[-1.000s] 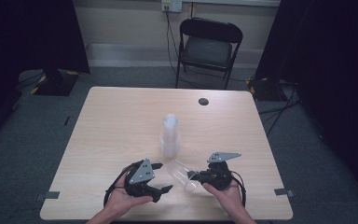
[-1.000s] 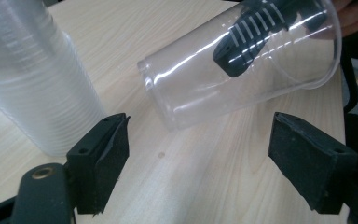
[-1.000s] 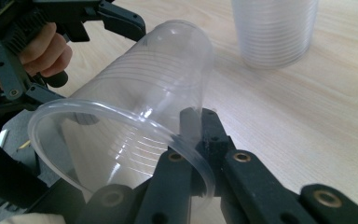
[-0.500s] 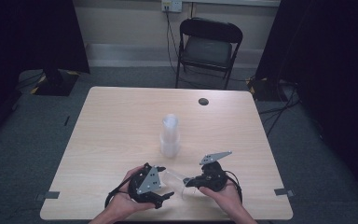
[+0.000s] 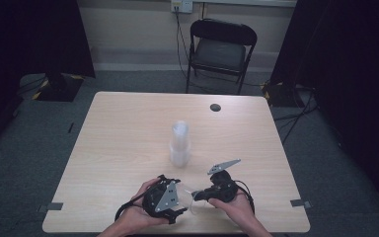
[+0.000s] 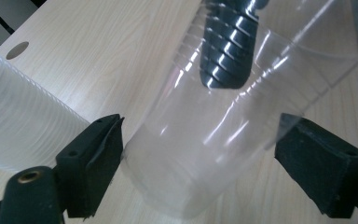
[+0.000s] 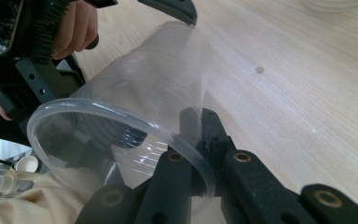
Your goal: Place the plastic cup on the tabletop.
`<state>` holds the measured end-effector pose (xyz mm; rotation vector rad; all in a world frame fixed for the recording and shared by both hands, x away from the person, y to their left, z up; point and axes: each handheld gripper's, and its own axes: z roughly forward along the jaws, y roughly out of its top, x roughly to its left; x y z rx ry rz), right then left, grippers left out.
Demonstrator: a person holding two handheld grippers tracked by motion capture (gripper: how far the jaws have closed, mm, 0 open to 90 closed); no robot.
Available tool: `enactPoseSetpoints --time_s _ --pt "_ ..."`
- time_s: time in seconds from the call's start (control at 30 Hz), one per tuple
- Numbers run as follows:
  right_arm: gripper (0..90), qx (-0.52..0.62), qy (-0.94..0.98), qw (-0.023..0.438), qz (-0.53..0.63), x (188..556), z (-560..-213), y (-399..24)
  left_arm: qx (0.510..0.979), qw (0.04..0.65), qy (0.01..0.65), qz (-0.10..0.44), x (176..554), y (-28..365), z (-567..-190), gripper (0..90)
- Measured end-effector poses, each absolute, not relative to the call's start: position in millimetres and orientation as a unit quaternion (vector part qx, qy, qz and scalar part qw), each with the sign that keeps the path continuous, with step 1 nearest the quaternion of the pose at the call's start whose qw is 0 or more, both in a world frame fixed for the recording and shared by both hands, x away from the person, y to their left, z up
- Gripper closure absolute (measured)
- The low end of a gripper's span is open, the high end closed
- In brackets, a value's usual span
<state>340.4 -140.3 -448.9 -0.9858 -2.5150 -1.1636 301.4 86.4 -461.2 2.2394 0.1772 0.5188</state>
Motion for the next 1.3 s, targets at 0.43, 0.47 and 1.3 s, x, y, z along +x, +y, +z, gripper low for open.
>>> enactPoseSetpoints --time_s 0.43,0.47,1.3 --pt "89.4 -0.349 -0.843 0.109 -0.393 344.3 -450.0 -139.3 0.883 0.409 0.037 0.228 296.8 71.5 -460.7 17.7" --pt "89.2 -0.35 -0.844 0.108 -0.392 344.1 -449.8 -139.0 0.885 0.406 0.036 0.227 295.8 69.9 -460.4 16.9" --pt "89.3 -0.365 -0.837 0.13 -0.385 342.1 -457.8 -127.6 0.876 0.434 0.019 0.211 283.3 53.2 -459.4 24.2"
